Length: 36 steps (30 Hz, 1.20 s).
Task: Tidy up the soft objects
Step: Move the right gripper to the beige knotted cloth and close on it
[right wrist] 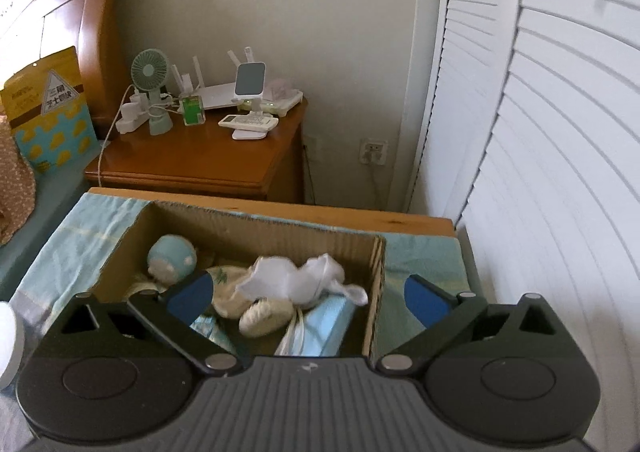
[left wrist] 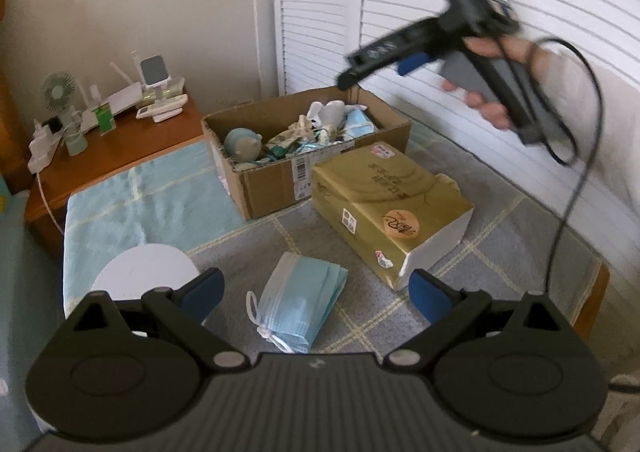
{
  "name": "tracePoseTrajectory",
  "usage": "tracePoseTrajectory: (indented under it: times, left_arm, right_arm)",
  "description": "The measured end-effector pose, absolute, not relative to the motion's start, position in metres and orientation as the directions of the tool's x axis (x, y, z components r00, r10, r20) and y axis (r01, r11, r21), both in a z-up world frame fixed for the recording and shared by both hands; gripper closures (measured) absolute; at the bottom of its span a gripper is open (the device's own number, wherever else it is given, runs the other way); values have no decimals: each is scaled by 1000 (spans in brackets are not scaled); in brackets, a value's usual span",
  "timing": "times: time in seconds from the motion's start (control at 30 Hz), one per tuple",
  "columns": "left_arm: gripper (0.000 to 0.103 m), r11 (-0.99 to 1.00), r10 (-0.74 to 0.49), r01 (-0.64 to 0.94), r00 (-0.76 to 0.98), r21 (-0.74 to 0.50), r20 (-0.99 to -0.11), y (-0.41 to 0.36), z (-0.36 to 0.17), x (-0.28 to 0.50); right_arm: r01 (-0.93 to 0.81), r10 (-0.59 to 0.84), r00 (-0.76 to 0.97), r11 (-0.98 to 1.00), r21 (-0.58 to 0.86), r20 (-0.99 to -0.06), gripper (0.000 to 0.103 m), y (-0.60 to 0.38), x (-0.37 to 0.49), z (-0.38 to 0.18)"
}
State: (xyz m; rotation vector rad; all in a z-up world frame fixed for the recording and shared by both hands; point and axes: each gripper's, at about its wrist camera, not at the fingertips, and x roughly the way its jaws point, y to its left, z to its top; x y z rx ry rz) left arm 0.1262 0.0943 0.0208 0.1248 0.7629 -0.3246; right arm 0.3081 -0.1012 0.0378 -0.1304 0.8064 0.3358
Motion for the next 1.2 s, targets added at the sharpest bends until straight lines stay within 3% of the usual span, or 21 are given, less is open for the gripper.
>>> tracePoseTrajectory:
  times: [0.53, 1.2]
  left_arm:
    - [2, 946, -225, 322, 733, 36, -642, 79, 16, 105]
    - [2, 937, -252, 349, 676, 0, -693, 73, -3, 114]
  right_arm:
    - [-195, 185, 685, 978, 68, -704, 0, -144, 222, 40]
    - [-179, 110, 621, 984, -4, -776, 0, -178, 191, -15]
